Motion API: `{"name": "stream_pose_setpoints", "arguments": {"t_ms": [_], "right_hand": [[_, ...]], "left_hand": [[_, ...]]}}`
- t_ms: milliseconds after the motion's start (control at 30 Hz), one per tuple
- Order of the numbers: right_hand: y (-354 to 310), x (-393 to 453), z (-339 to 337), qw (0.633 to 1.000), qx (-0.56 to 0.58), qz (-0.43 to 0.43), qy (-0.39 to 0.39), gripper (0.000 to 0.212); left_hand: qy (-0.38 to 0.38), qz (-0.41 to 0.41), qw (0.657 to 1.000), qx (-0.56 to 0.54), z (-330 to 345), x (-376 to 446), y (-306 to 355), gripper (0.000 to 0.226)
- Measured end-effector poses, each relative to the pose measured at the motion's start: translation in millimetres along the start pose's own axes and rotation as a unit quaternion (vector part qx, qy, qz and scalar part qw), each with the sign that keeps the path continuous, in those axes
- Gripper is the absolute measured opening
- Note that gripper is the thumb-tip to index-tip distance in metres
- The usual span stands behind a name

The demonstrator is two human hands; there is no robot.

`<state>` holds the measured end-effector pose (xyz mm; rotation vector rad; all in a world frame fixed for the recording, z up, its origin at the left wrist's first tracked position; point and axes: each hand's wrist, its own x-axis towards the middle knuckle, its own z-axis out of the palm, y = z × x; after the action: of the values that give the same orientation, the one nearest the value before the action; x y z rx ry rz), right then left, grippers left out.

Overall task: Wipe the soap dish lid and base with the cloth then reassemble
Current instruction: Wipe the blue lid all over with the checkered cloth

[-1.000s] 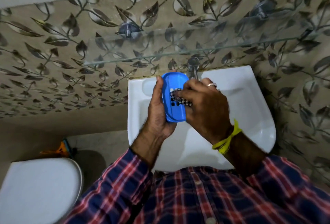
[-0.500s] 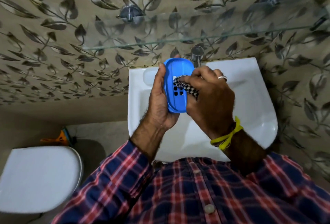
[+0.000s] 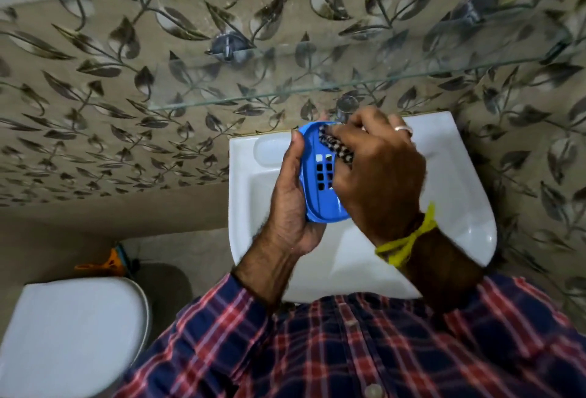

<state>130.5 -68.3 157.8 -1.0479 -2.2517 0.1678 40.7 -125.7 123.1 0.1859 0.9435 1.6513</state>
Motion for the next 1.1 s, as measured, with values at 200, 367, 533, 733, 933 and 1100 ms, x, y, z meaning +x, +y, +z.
{"name": "stream_pose_setpoints", "arguments": {"t_ms": [200, 367, 533, 733, 933, 1100], "right_hand": [[2, -3, 3, 0.998, 0.009, -0.051, -0.023, 0.033], [-3, -15, 8, 0.997, -0.036, -0.036, -0.053, 0.031], [2, -4, 12, 0.999, -0.027, 0.008, -0.034, 0.026], [10, -12, 13, 0.998, -0.021, -0.007, -0.054, 0.014], [10, -13, 12, 0.997, 0.010, -0.027, -0.070, 0.017], [14, -11, 15, 0.998, 0.005, 0.000, -0.058, 0.018]], "left_hand": [[0.011, 0.001, 1.000, 0.009, -4, -5, -6, 0.056], [0.031, 0.057, 0.998, 0.018, -3, -2, -5, 0.068], [0.029, 0.068, 0.997, 0.032, -6, 0, -9, 0.055], [0.011, 0.063, 0.998, 0.024, -13, 0, -7, 0.045], [0.017, 0.053, 0.998, 0.018, -13, 3, 2, 0.053], [0.025, 0.036, 0.998, 0.040, -12, 4, -5, 0.063]]}}
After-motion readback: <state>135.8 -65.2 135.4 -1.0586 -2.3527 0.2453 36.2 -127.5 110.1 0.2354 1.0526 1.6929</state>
